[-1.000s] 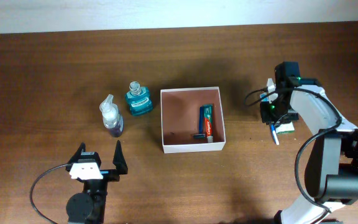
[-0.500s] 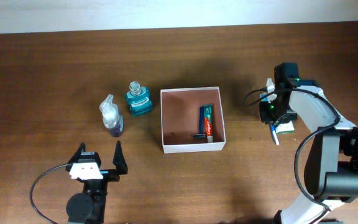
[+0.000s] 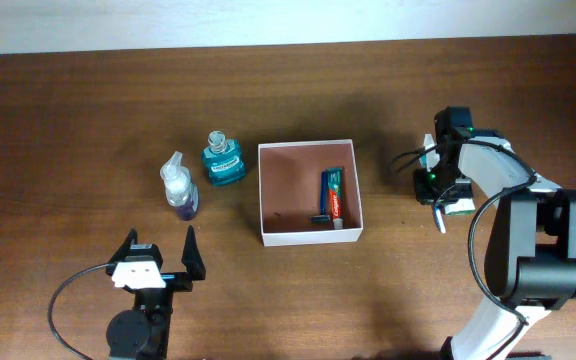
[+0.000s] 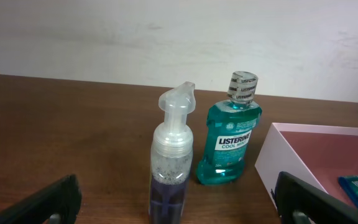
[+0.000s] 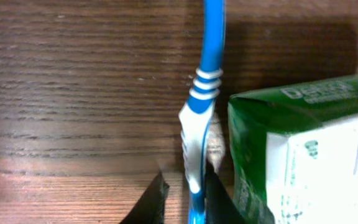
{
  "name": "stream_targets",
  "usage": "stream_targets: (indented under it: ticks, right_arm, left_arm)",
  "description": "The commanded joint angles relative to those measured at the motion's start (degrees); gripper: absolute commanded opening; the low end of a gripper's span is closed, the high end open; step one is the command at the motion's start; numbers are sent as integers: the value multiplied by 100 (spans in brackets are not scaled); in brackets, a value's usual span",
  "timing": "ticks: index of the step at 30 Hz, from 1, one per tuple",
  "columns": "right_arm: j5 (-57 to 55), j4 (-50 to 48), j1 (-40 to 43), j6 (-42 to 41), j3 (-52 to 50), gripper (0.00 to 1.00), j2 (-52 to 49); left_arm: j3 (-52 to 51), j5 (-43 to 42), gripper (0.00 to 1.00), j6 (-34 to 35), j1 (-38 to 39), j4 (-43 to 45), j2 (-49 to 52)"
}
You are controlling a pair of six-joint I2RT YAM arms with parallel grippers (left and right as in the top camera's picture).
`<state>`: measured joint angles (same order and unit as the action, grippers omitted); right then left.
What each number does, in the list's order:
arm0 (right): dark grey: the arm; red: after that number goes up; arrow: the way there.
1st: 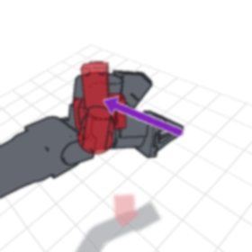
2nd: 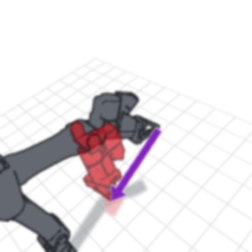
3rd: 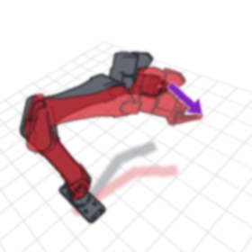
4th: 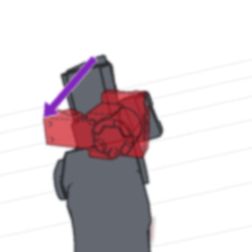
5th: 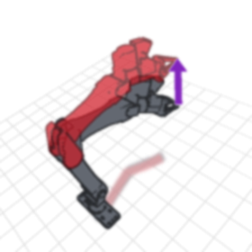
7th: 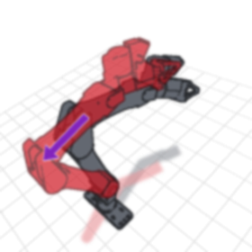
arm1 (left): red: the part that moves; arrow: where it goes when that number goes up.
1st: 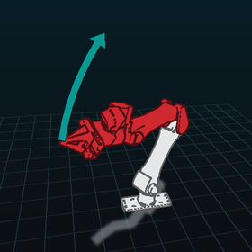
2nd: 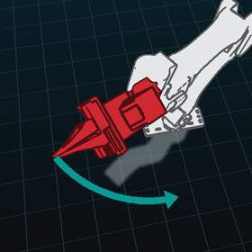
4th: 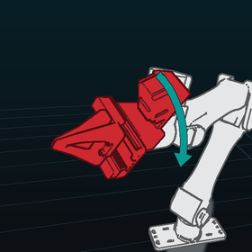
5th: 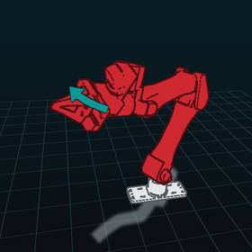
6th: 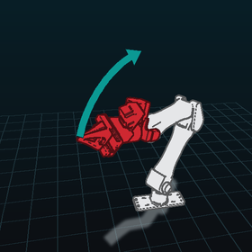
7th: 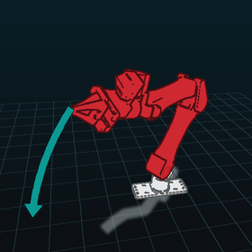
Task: Pack container
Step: 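Move the right gripper to the blue toothbrush and align over it, then close the right gripper on the blue toothbrush handle and lift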
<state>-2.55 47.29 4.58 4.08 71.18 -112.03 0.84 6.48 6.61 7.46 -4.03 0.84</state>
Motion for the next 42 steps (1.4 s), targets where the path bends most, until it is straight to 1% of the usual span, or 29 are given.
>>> stream_targets:
  ticks: [1, 3, 5, 6, 11, 15, 21, 26, 29, 33, 34, 36, 38, 42]
  right_arm:
    - [-72, 24, 0, -48, -57, 12, -149]
    - [-70, 24, 0, -48, -55, 8, -149]
    - [-70, 26, 0, -48, -46, 7, -149]
    - [-72, 26, 0, -48, -39, 4, -149]
    - [-66, 59, -2, -50, 70, 4, -149]
    - [70, 310, -4, -48, 372, 4, -149]
    - [494, 813, -7, -48, 1222, 4, -149]
    - [1139, 1246, -70, -50, 2039, 4, -149]
    - [1093, 1392, -162, -50, 2323, 4, -149]
    - [916, 1405, -195, -164, 2253, 5, -160]
    - [737, 1403, -192, -330, 2166, 5, -160]
    - [474, 1340, -192, -525, 1943, 17, -166]
    - [422, 1211, -192, -522, 1646, 23, -166]
    - [424, 931, -192, -649, 1110, 31, -166]
  left_arm:
    - [-33, 85, 99, -92, -28, 9, -50]
    - [-33, 85, 99, -92, -28, 11, -50]
    - [-33, 85, 99, -92, -28, 11, -50]
    - [-33, 85, 99, -92, -28, 11, -50]
    - [-33, 85, 99, -92, -28, 9, -50]
    - [-33, 85, 100, -92, -28, 9, -50]
    - [-33, 85, 99, -92, -28, 11, -50]
    - [-33, 85, 99, -92, -28, 11, -50]
    - [-33, 85, 99, -92, -28, 9, -50]
    - [-33, 85, 99, -92, -28, 9, -50]
    - [-33, 85, 99, -92, -28, 9, -50]
    - [-33, 85, 99, -92, -28, 9, -50]
    - [-33, 85, 99, -92, -28, 9, -50]
    - [-33, 85, 99, -92, -28, 11, -50]
